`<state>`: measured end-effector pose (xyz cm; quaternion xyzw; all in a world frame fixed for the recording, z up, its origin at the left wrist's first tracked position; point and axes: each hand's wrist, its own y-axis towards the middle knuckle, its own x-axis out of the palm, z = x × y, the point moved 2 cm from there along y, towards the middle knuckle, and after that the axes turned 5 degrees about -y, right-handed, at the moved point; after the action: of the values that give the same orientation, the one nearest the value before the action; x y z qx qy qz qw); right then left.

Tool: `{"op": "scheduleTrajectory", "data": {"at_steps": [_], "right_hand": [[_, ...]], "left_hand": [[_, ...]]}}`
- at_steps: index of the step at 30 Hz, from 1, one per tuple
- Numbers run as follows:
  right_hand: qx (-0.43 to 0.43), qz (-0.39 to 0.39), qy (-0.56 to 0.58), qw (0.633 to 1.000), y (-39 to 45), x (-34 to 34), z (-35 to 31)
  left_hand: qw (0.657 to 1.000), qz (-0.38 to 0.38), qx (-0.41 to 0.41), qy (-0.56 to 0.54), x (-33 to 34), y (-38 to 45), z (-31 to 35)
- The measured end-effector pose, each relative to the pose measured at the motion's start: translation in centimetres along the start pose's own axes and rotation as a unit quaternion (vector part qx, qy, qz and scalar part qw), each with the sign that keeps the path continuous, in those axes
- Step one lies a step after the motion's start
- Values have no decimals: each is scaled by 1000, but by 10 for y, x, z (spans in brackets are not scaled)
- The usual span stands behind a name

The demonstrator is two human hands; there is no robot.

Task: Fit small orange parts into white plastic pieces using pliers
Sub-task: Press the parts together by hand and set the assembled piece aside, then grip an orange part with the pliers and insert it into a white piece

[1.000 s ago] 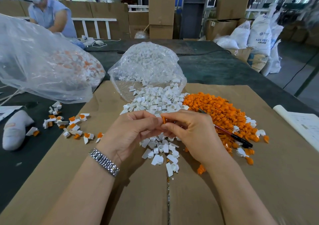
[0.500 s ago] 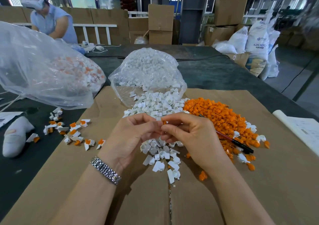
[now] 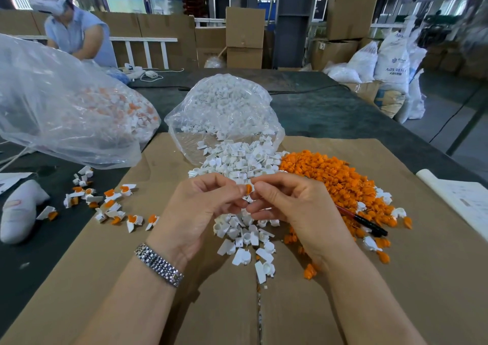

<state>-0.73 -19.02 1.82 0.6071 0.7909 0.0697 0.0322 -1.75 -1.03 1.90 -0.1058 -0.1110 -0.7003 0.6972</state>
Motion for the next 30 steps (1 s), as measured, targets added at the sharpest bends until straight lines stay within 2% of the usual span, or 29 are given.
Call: {"op": "scheduleTrajectory", "data": {"at_steps": [6,15,21,30], "right_hand": [[31,-6,18,999,1,1,3],[22,6,11,1000,2,1,3],[0,11,-20,1000,1,4,6],[11,20,-10,1000,0,1,1]], "left_hand": [[1000,-13,-1,-18,4,-2,-2],[999,-30,-36,-27,3,-3,1],[999,7,-45,-3,6,-1,-3],[994,-43,-75,-63,1,-2,1]]}}
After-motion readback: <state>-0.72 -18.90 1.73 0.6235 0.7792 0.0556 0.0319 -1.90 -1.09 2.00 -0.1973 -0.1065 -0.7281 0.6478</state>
